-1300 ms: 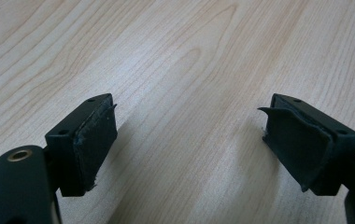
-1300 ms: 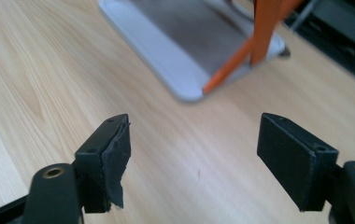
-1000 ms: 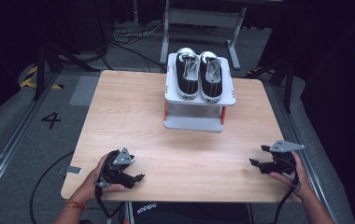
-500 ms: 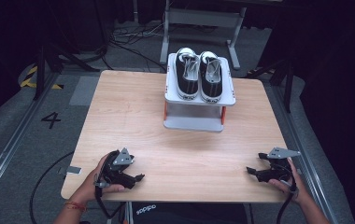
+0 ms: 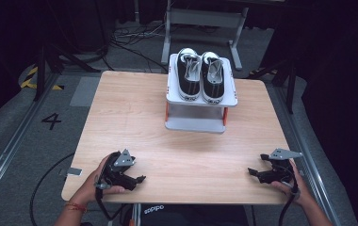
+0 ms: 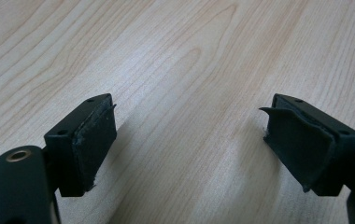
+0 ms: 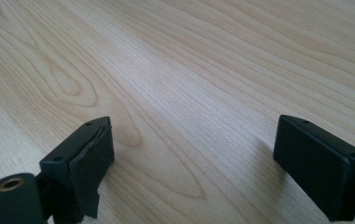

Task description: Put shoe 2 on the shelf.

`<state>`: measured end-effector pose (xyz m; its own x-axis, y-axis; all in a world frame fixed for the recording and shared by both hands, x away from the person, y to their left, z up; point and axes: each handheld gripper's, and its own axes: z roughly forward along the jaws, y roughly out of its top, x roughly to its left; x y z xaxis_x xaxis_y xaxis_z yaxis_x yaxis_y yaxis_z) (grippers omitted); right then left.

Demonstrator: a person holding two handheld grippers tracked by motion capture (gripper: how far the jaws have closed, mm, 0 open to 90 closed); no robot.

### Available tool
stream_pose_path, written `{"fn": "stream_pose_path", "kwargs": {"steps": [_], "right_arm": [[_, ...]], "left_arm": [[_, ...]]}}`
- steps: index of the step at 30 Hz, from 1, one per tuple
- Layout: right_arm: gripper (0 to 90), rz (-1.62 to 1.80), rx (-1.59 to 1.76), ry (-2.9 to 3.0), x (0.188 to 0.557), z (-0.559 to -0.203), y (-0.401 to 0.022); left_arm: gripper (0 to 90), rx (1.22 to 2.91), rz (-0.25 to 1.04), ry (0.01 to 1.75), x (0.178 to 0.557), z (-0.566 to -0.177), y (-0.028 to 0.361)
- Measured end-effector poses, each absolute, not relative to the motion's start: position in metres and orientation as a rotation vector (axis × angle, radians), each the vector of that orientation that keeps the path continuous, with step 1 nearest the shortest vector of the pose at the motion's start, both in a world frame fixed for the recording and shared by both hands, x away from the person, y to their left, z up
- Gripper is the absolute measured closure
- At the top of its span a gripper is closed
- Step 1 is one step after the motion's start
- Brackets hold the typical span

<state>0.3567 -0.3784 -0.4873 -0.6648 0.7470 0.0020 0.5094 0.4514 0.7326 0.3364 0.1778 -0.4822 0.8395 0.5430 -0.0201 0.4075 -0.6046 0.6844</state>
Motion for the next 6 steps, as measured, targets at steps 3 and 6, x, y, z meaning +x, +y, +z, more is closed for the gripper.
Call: {"fn": "stream_pose_path", "kwargs": {"steps": [3, 6], "right_arm": [[12.3, 1.042, 1.071, 2.385, 0.3567, -0.4873, -0.3784], [12.3, 1.041, 1.073, 2.384, 0.3565, -0.4873, -0.3784]], "left_arm": [[16.2, 2.302, 0.244, 0.686, 0.3368, -0.4822, 0.1778], [15.7, 2.308, 0.241, 0.686, 0.3374, -0.4819, 0.1777]]}}
